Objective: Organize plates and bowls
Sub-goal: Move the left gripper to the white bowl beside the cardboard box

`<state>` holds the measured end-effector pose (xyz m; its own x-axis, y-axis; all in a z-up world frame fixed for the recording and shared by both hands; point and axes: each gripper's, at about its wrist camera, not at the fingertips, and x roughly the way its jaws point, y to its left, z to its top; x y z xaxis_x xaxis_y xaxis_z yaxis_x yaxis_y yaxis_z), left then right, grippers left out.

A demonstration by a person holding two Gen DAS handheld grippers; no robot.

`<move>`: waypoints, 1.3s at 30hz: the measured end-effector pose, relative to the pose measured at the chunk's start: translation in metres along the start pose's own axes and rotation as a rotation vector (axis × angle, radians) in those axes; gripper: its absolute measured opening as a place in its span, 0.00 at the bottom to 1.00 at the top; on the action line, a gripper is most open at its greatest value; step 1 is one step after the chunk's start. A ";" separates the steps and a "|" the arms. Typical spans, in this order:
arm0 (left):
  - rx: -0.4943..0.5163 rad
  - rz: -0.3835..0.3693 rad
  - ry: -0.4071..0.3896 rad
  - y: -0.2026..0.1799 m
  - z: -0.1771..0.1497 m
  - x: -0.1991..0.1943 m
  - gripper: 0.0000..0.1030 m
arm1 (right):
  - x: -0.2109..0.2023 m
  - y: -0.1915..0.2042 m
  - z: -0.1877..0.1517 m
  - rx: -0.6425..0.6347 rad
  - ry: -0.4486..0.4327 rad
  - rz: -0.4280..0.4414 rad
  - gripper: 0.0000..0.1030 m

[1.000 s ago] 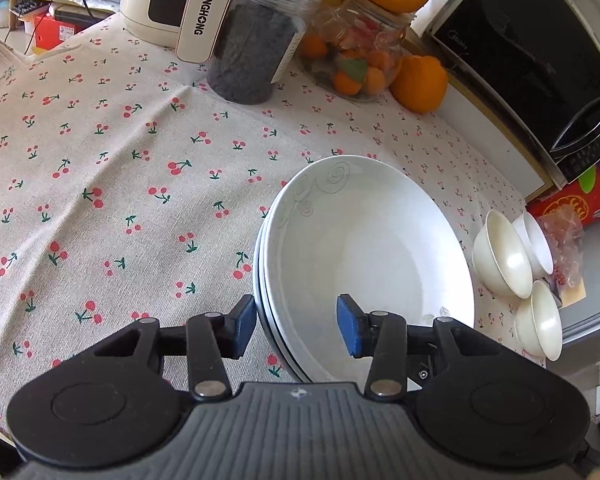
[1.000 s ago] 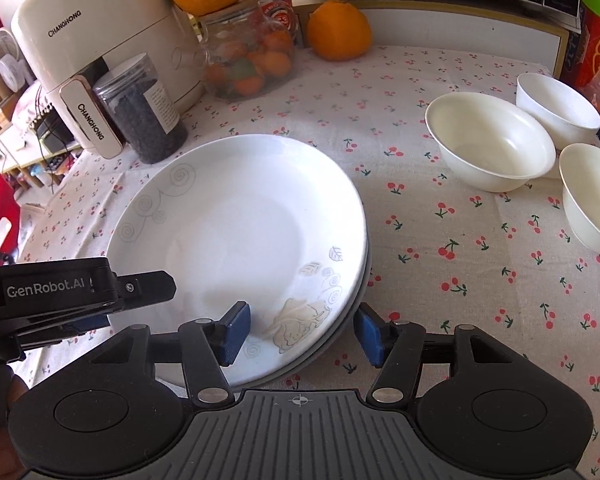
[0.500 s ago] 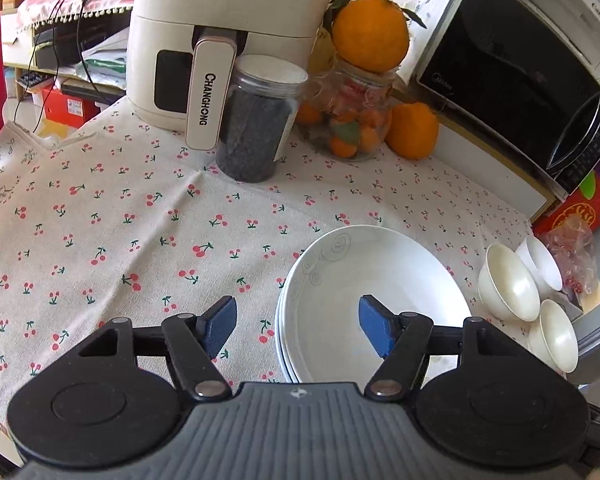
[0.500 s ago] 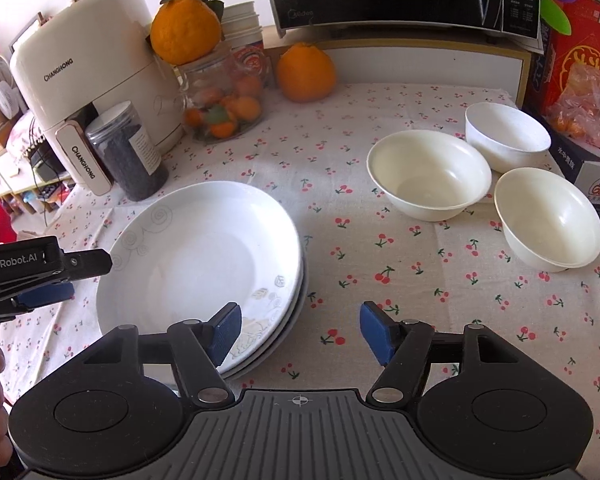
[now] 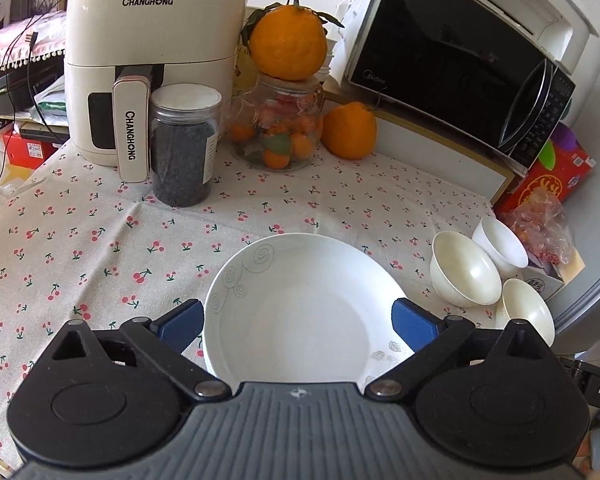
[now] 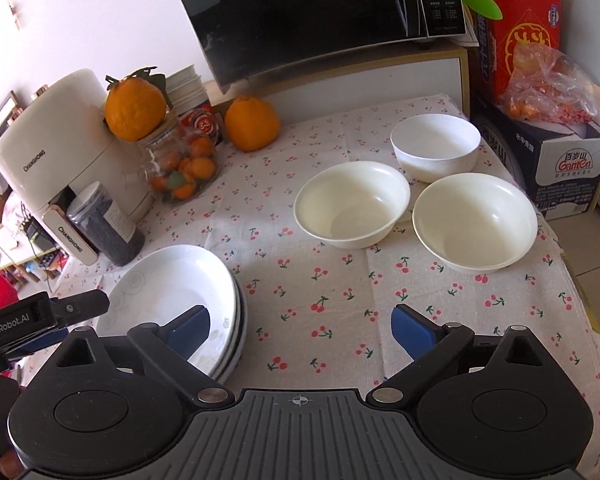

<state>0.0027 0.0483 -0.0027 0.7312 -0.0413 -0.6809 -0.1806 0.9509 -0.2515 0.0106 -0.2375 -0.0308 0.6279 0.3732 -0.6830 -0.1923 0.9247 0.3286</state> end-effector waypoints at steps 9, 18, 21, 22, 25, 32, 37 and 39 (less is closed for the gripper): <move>0.073 -0.061 -0.015 -0.034 0.005 0.001 0.99 | -0.024 -0.043 0.016 0.130 -0.103 -0.093 0.99; 0.098 -0.071 0.027 -0.066 0.010 0.006 0.99 | -0.042 -0.060 0.031 0.098 -0.150 -0.150 0.99; 0.128 -0.066 0.048 -0.078 0.013 0.013 0.99 | -0.047 -0.065 0.037 0.078 -0.186 -0.193 1.00; 0.138 -0.071 0.053 -0.082 0.015 0.014 0.99 | -0.047 -0.068 0.038 0.075 -0.191 -0.200 1.00; 0.152 -0.074 0.047 -0.093 0.021 0.017 1.00 | -0.047 -0.075 0.044 0.067 -0.196 -0.204 1.00; 0.259 -0.073 0.066 -0.128 0.033 0.030 1.00 | -0.046 -0.093 0.061 0.100 -0.182 -0.179 1.00; 0.319 -0.069 0.078 -0.148 0.037 0.043 0.99 | -0.045 -0.113 0.066 0.208 -0.169 -0.121 1.00; 0.328 -0.075 0.100 -0.156 0.039 0.051 0.99 | -0.042 -0.120 0.070 0.233 -0.168 -0.125 1.00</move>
<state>0.0943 -0.0898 0.0285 0.6634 -0.1289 -0.7371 0.1038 0.9914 -0.0799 0.0601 -0.3690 0.0038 0.7555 0.2221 -0.6163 0.0601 0.9133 0.4028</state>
